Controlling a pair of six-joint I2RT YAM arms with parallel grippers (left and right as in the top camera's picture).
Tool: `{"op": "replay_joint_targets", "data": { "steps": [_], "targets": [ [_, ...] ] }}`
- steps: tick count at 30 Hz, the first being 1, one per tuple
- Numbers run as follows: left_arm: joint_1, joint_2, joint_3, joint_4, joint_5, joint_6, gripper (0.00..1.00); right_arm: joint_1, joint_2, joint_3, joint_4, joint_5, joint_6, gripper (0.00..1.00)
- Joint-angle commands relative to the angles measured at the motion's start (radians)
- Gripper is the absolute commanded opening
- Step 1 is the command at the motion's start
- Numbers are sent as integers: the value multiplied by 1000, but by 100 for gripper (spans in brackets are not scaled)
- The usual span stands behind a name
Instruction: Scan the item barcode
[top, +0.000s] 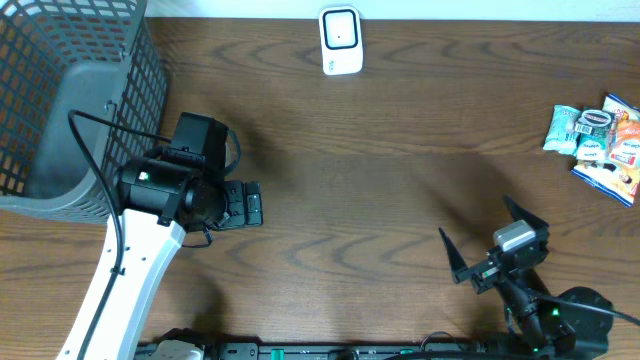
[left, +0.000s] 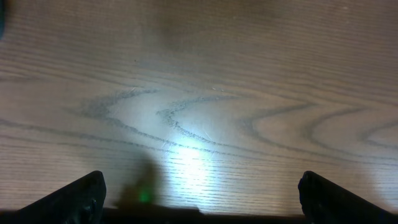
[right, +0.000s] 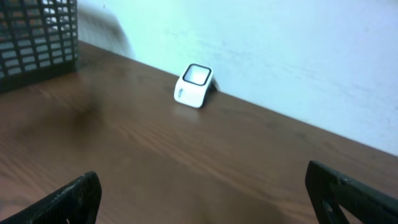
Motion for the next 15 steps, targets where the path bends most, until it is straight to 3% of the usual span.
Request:
{"op": "replay_joint_targets", "data": {
  "steps": [1, 9, 15],
  "targets": [
    [3, 2, 1, -2, 9, -8, 97, 5, -78, -103, 72, -19, -10, 99],
    [4, 2, 1, -2, 9, -8, 98, 5, -151, -264, 230, -19, -10, 99],
    [4, 2, 1, -2, 9, -8, 98, 4, -151, -384, 443, 37, 30, 99]
  ]
}}
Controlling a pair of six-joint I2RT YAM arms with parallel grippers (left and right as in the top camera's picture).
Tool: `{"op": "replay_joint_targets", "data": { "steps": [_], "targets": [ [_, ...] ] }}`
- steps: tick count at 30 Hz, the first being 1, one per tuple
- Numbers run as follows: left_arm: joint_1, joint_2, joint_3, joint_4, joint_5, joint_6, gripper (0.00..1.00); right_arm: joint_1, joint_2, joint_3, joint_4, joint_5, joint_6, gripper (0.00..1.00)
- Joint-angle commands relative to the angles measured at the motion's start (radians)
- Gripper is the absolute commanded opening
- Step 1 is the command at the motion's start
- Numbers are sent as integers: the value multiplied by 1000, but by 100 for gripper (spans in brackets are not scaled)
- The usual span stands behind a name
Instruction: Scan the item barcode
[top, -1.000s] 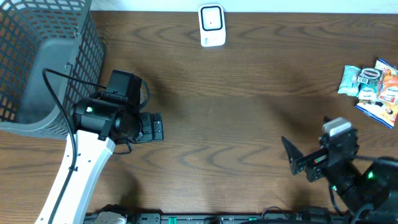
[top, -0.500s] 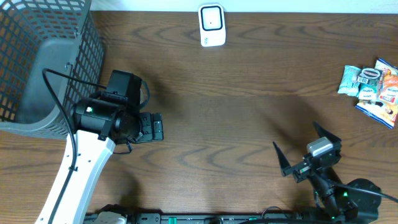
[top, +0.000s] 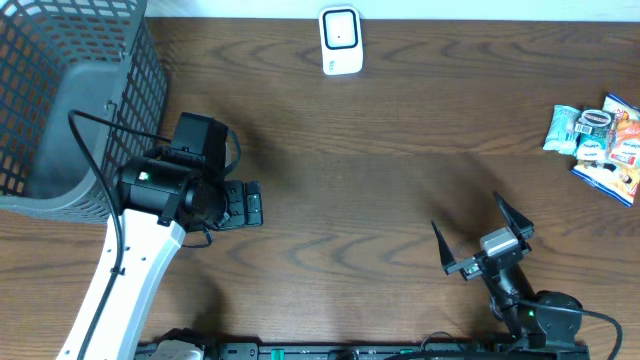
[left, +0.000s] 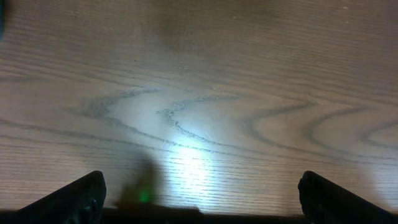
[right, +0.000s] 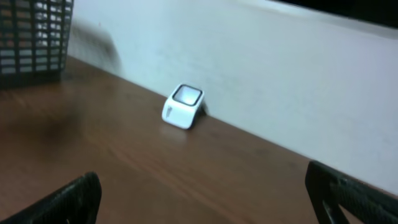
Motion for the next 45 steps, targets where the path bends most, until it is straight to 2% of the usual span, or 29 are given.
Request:
{"op": "replay_joint_targets", "data": {
  "steps": [1, 4, 9, 16, 23, 30, 38, 45],
  "targets": [
    [4, 2, 1, -2, 9, -8, 98, 4, -8, -53, 66, 71, 61, 99],
    [4, 2, 1, -2, 9, -8, 98, 4, -8, -76, 104, 137, 150, 99],
    [4, 2, 1, -2, 9, -8, 98, 5, -8, -115, 151, 173, 165, 99],
    [4, 2, 1, -2, 9, -8, 98, 5, -8, -114, 119, 256, 183, 99],
    [4, 2, 1, -2, 9, -8, 98, 5, -5, -114, 3, 422, 359, 99],
    [4, 2, 1, -2, 9, -8, 98, 9, -5, -114, 2, 433, 301, 99],
    [4, 2, 1, -2, 9, -8, 98, 93, -9, -114, -4, 488, 256, 99],
    [4, 2, 1, -2, 9, -8, 98, 101, -9, -114, -4, 494, 253, 99]
  ]
}}
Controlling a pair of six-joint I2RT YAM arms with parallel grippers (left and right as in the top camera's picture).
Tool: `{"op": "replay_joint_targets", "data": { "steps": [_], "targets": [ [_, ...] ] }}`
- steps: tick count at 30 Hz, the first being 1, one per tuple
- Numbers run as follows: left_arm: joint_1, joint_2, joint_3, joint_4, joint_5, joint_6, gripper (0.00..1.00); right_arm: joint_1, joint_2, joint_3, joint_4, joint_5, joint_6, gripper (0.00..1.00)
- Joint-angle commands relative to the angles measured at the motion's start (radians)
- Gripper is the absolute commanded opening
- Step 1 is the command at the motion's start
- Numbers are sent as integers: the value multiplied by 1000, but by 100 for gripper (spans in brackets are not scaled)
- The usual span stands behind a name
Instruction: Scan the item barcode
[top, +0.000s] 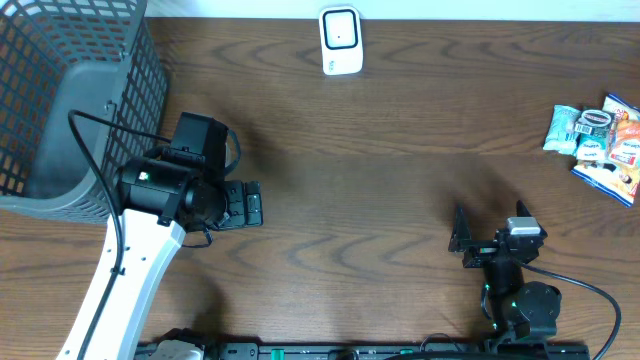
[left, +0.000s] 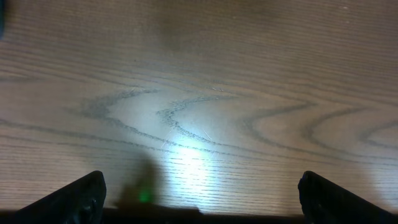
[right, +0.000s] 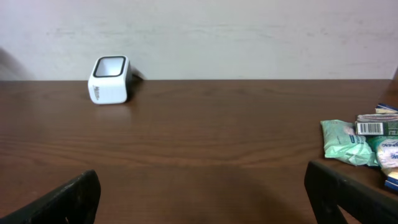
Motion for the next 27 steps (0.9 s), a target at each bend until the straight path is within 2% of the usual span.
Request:
{"op": "replay_joint_targets", "data": {
  "steps": [1, 27],
  "targets": [
    [3, 2, 1, -3, 9, -8, 98, 7, -8, -2, -7, 25, -16, 99],
    [3, 2, 1, -3, 9, -8, 98, 0, -8, -2, -8, 19, 1, 99]
  ]
}}
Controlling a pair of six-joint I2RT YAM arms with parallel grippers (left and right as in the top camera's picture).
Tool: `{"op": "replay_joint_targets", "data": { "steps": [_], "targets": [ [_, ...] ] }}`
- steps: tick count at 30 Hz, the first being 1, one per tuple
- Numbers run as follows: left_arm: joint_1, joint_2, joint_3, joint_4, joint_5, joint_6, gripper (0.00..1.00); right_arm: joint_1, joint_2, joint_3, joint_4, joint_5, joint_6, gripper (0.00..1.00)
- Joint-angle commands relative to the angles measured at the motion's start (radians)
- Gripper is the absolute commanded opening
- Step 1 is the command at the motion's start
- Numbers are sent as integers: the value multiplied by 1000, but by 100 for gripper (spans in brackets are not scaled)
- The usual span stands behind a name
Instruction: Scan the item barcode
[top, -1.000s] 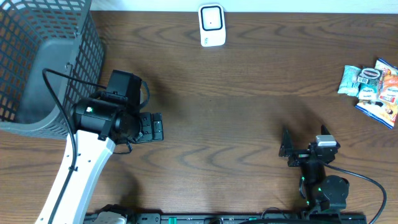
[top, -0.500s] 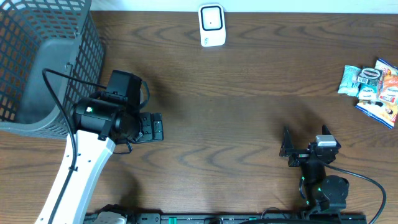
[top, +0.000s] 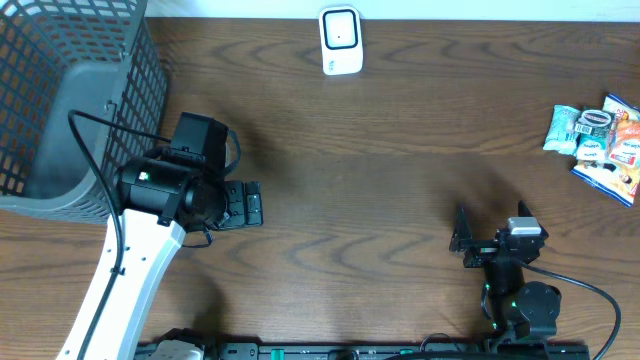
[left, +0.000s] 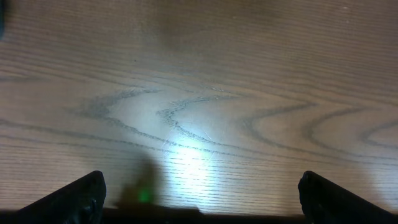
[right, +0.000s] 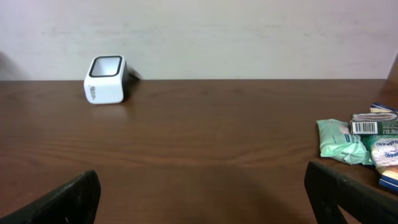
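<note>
A white barcode scanner (top: 340, 40) stands at the table's far edge, and it shows at the left in the right wrist view (right: 106, 79). Several snack packets (top: 598, 140) lie in a heap at the far right (right: 357, 143), one with a barcode label facing up. My right gripper (top: 490, 232) is low at the front right, open and holding nothing (right: 202, 199), and it faces the back wall. My left gripper (top: 245, 203) hovers open over bare wood (left: 200, 199) at the left.
A dark grey mesh basket (top: 140, 90) fills the far left corner, beside my left arm. The brown wooden table (top: 400, 150) ends at a pale wall behind the scanner.
My right gripper's view has turned a touch to the right, so the scanner and packets sit slightly further left in it. Nothing else has changed.
My right gripper was open at the front right, tilted and aimed towards the far left, at the basket and scanner. Then it had shifted a little nearer the front edge. Later it stood level and faced the back wall, as it does now. The left arm stayed still throughout.
</note>
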Motion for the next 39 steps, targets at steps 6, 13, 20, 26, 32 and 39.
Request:
{"op": "replay_joint_targets", "data": {
  "steps": [6, 13, 20, 26, 32, 39],
  "targets": [
    [4, 2, 1, -2, 9, -8, 97, 0, -8, -2, -4, 4, 3, 99],
    [4, 2, 1, -2, 9, -8, 98, 1, -7, -2, -3, 4, 3, 99],
    [4, 2, 1, -2, 9, -8, 98, 1, -7, -2, -3, 4, 3, 99],
    [4, 2, 1, -3, 9, -8, 98, 1, -7, -2, -3, 4, 3, 99],
    [4, 2, 1, -3, 9, -8, 98, 1, -7, -2, -3, 4, 3, 99],
    [4, 2, 1, -12, -49, 30, 98, 1, -7, -2, -3, 4, 3, 99]
  ]
}}
